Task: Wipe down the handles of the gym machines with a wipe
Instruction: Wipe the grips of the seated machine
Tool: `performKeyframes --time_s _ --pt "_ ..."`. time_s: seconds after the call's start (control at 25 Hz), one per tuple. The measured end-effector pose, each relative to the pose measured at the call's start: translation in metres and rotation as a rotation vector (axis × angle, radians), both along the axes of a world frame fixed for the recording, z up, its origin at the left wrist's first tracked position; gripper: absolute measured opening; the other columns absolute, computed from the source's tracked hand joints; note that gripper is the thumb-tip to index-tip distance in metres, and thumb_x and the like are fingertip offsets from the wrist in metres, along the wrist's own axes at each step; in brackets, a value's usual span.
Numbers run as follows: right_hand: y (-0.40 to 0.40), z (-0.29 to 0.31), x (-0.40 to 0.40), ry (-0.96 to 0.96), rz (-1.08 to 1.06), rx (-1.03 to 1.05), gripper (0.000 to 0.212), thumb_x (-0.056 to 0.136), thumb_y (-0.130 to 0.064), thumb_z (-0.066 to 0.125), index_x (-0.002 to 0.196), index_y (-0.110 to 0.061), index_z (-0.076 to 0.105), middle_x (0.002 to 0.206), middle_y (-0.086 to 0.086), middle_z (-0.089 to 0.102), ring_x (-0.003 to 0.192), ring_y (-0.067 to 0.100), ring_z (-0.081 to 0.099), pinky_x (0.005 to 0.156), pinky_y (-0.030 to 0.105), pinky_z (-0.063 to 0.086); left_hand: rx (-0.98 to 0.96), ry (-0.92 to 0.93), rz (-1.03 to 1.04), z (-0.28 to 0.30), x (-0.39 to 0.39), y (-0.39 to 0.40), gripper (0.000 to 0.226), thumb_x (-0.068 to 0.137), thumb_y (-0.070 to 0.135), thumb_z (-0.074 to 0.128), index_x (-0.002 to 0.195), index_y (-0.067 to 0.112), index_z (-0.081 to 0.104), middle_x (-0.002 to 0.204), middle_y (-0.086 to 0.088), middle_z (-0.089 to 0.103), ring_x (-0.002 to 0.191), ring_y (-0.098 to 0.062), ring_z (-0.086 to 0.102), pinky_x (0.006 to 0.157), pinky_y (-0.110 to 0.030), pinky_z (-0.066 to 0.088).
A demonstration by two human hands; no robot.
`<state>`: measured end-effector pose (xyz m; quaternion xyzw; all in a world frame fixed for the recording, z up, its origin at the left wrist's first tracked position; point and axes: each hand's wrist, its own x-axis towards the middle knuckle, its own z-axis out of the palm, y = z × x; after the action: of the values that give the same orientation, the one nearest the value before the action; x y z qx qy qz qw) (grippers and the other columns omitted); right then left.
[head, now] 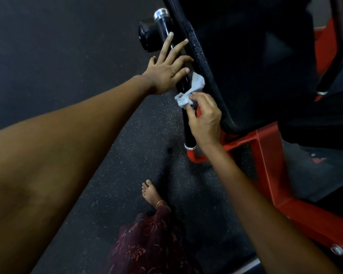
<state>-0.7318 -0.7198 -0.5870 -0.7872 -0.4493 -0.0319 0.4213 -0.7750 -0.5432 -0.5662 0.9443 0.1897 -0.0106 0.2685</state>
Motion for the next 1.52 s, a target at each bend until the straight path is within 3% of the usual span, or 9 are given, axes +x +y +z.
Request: performKeyframes --time_s 0.24,0.36,0.56,0.76,0.88,1.12,1.28,1.4,1.52 --pt "0.025 0.019 0.016 0.024 0.051 -0.032 0.006 0.072 0.004 0.063 0.077 0.003 0.059 0.079 0.013 0.063 0.073 0.025 0.058 0.067 0.030 0.045 0.118 -0.097 0.037 -0.003 -0.005 0.000 0.055 0.097 0.048 0.025 0.142 0.019 0.037 0.157 0.000 0.018 0.147 -0.023 -0.002 0.108 -0.051 0.027" --pt "0.007 0.024 0.028 0.104 0.158 -0.157 0.010 0.072 0.005 0.065 0.078 0.001 0.058 0.081 0.010 0.063 0.074 0.013 0.056 0.069 0.018 0.042 0.077 -0.315 0.166 0.008 -0.007 0.014 0.053 0.094 0.037 0.036 0.141 0.014 0.038 0.150 -0.006 0.030 0.139 -0.020 0.028 0.104 -0.041 0.032" --pt "0.035 0.041 0.054 0.097 0.266 -0.178 0.015 0.073 0.005 0.058 0.083 -0.003 0.066 0.090 0.008 0.066 0.082 0.016 0.060 0.072 0.014 0.042 -0.029 -0.248 0.492 0.025 0.016 0.057 0.061 0.097 0.031 0.045 0.149 0.008 0.022 0.157 -0.008 0.016 0.143 -0.021 0.020 0.114 -0.039 0.019" --pt "0.020 0.019 0.037 0.042 0.185 -0.110 0.019 0.076 0.008 0.062 0.091 0.000 0.070 0.099 0.011 0.070 0.090 0.021 0.063 0.083 0.024 0.049 -0.364 -0.218 0.523 0.022 0.030 0.062 0.041 0.097 0.028 0.048 0.131 0.008 0.038 0.128 -0.010 0.044 0.113 -0.024 0.049 0.099 -0.036 0.038" --pt "0.031 0.021 0.039 -0.085 0.154 -0.093 0.014 0.078 -0.002 0.068 0.091 -0.003 0.073 0.099 0.009 0.070 0.085 0.017 0.055 0.074 0.019 0.045 -0.415 -0.283 0.509 0.017 0.027 0.064 0.034 0.097 0.027 0.050 0.123 0.007 0.041 0.111 -0.002 0.044 0.096 -0.015 0.046 0.094 -0.037 0.040" --pt "0.138 0.044 0.063 -0.119 0.206 -0.080 0.005 0.077 -0.006 0.067 0.079 -0.002 0.070 0.081 0.013 0.057 0.070 0.022 0.057 0.060 0.033 0.048 -0.465 -0.332 0.481 0.013 0.023 0.070 0.028 0.098 0.026 0.048 0.119 0.008 0.046 0.104 0.004 0.048 0.092 -0.009 0.046 0.092 -0.034 0.041" --pt "0.117 0.036 0.065 -0.115 0.290 -0.110 0.008 0.078 -0.003 0.067 0.084 0.000 0.070 0.083 0.013 0.059 0.075 0.022 0.059 0.066 0.025 0.046 -0.648 -0.359 0.528 0.017 0.021 0.066 0.047 0.099 0.040 0.025 0.123 0.006 0.047 0.120 -0.007 0.054 0.111 -0.019 0.052 0.105 -0.040 0.039" --pt "0.084 0.034 0.065 -0.061 0.372 -0.154 0.010 0.077 -0.001 0.067 0.086 0.001 0.071 0.083 0.013 0.060 0.076 0.016 0.059 0.071 0.013 0.043 -0.750 -0.435 0.710 0.019 0.020 0.034 0.066 0.093 0.051 0.024 0.145 0.011 0.029 0.148 -0.008 0.036 0.134 -0.019 0.036 0.114 -0.036 0.027" --pt "0.111 0.043 0.076 -0.044 0.369 -0.161 0.009 0.075 -0.003 0.069 0.083 -0.001 0.072 0.076 0.013 0.060 0.066 0.012 0.053 0.063 0.011 0.038 -0.839 -0.440 0.942 0.009 0.018 -0.038 0.062 0.101 0.043 0.033 0.151 0.011 0.012 0.157 -0.007 0.015 0.141 -0.018 0.026 0.110 -0.021 0.018"
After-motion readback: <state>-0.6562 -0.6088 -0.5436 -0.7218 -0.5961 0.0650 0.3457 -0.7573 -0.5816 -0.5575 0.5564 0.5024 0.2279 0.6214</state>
